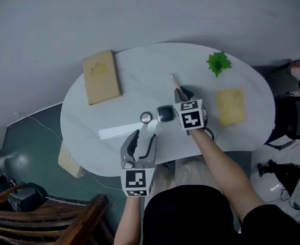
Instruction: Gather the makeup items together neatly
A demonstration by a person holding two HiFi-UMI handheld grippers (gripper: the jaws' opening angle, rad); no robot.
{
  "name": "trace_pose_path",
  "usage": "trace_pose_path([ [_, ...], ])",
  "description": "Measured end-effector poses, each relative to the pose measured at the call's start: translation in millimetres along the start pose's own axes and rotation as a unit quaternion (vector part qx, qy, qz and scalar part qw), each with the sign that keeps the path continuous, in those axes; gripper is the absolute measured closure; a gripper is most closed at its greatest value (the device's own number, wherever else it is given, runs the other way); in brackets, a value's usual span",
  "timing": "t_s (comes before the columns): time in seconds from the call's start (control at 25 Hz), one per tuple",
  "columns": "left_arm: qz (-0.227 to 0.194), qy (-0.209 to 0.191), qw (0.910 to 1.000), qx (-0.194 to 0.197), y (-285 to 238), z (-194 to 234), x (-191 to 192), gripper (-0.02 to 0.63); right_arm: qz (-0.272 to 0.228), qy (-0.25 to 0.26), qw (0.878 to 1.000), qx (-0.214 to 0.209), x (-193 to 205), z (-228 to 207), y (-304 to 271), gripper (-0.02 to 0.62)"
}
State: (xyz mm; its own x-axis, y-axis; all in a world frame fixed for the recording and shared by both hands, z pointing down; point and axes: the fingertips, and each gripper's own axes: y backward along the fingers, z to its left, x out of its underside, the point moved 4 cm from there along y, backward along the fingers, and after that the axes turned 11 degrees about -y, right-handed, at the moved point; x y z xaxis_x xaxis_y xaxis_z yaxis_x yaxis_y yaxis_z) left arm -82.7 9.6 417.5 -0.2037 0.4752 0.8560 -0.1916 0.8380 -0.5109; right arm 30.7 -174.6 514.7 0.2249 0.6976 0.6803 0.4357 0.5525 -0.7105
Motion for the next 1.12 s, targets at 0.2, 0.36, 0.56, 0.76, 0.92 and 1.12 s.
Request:
trace_pose_path([
  [0.2,-0.008,-0.012,0.9997,0.021,0,-4,-1,0.396,-0.002,-0.028,0.999,0.014,19,-4,22,0.518],
  [0.36,-0.014,-0.022,0.999,0.037,0,-7,-3,0.396,-0.004,-0.051,0.998,0.029,34,-6,35,0.52],
  [0.56,-0.019,-0.027,0.9982,0.049,2,-7,-3,0.396,-0.007,-0.079,0.996,0.046,53,-7,46,0.519],
  [0.76,-0.022,-0.027,0.9978,0.057,5,-7,0,0.396,-0.004,-0.097,0.994,0.057,69,-5,50,0.52],
  [0.92,-0.02,-0.03,0.9974,0.062,8,-6,4,0.396,-0.004,-0.108,0.992,0.064,78,-4,52,0.52],
  [1.12,-0.015,-0.029,0.9974,0.064,11,-4,11,0.396,-0.001,-0.109,0.992,0.067,86,-3,50,0.52],
])
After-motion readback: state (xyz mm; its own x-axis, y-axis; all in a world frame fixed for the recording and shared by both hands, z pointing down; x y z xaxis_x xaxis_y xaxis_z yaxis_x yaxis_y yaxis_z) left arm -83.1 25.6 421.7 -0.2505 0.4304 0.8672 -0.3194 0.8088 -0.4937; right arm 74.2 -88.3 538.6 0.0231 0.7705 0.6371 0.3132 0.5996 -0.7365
